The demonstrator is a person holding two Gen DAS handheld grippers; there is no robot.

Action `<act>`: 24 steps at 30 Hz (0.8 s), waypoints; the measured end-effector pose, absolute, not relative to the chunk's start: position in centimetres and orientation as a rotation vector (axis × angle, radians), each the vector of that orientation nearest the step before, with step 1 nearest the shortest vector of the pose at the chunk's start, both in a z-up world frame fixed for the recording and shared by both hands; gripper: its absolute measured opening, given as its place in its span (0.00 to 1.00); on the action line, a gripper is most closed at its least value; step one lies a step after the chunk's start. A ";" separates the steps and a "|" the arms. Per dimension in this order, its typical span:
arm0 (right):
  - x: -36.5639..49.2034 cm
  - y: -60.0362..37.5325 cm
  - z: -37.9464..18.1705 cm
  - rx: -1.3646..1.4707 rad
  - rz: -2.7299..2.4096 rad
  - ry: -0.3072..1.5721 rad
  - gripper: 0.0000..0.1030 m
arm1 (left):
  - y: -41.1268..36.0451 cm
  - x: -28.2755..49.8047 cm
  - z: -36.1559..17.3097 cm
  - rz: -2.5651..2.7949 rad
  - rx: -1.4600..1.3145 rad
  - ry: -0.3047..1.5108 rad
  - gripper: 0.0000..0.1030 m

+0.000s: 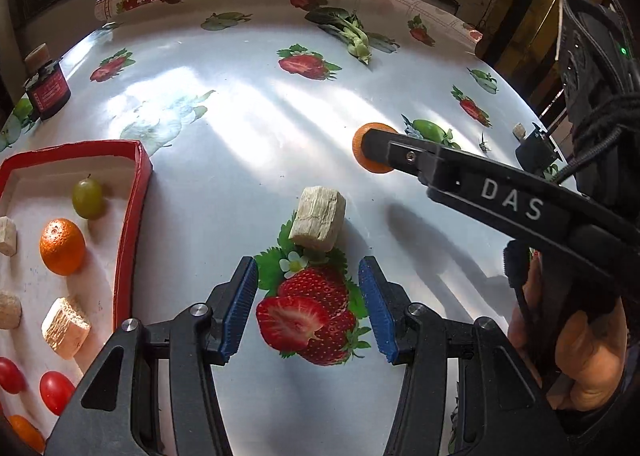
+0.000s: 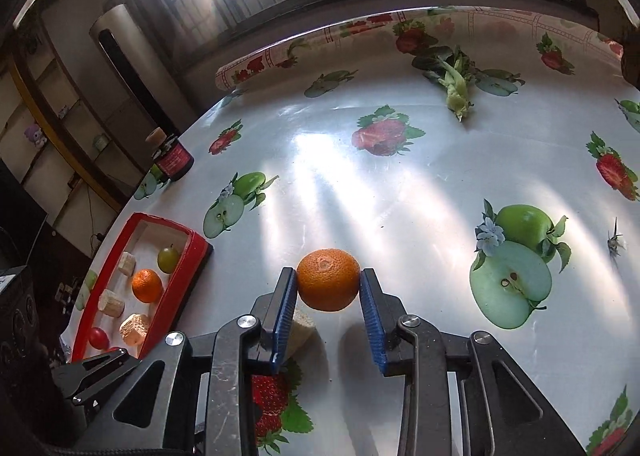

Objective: Organize fruits
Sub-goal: 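Grasp the orange with the right tool while the left tool grasps the beige block, then carry the beige block and orange in both tools over the tray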

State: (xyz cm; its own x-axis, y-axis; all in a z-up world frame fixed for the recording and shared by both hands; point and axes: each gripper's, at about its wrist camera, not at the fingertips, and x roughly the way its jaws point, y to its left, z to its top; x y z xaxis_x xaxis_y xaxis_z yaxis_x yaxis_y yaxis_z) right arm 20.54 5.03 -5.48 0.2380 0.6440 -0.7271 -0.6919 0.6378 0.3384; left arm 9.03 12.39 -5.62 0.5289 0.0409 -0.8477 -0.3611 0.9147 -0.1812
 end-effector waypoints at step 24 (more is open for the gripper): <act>17.7 -2.5 -4.3 0.005 0.859 0.945 0.32 | 12.7 7.2 -4.2 0.270 -0.375 0.929 0.24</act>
